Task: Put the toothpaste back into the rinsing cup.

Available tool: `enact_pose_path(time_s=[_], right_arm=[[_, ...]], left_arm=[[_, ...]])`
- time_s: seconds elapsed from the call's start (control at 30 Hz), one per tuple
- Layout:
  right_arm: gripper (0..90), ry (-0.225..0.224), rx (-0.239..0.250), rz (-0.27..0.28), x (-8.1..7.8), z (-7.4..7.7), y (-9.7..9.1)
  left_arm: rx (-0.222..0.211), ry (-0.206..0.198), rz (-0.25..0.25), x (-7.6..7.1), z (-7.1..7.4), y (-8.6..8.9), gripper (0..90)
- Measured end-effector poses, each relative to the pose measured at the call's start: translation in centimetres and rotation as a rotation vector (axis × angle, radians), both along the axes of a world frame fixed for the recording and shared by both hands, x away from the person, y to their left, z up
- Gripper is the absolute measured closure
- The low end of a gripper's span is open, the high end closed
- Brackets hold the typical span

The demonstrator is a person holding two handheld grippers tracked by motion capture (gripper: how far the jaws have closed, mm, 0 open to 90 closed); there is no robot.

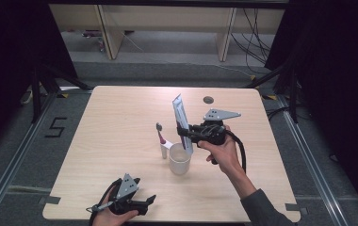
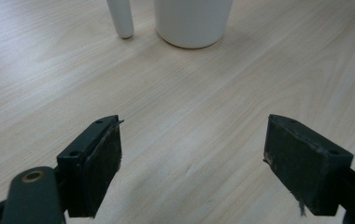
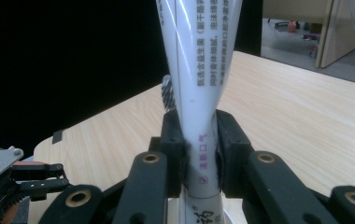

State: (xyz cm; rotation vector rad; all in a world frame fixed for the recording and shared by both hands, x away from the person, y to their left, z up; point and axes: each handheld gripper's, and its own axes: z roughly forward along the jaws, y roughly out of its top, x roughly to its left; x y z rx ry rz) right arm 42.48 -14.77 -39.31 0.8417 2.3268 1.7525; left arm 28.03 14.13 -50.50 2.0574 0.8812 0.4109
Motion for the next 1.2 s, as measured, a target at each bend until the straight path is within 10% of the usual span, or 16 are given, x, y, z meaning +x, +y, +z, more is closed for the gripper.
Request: enact_pose_path(time_s=[1.2], right_arm=[[75.4,0.007,-0.160,0.061,-0.2,-5.0,2.6]], left_arm=[[0.000,0.003,0.000,0.0,0.0,-0.1,18.8]])
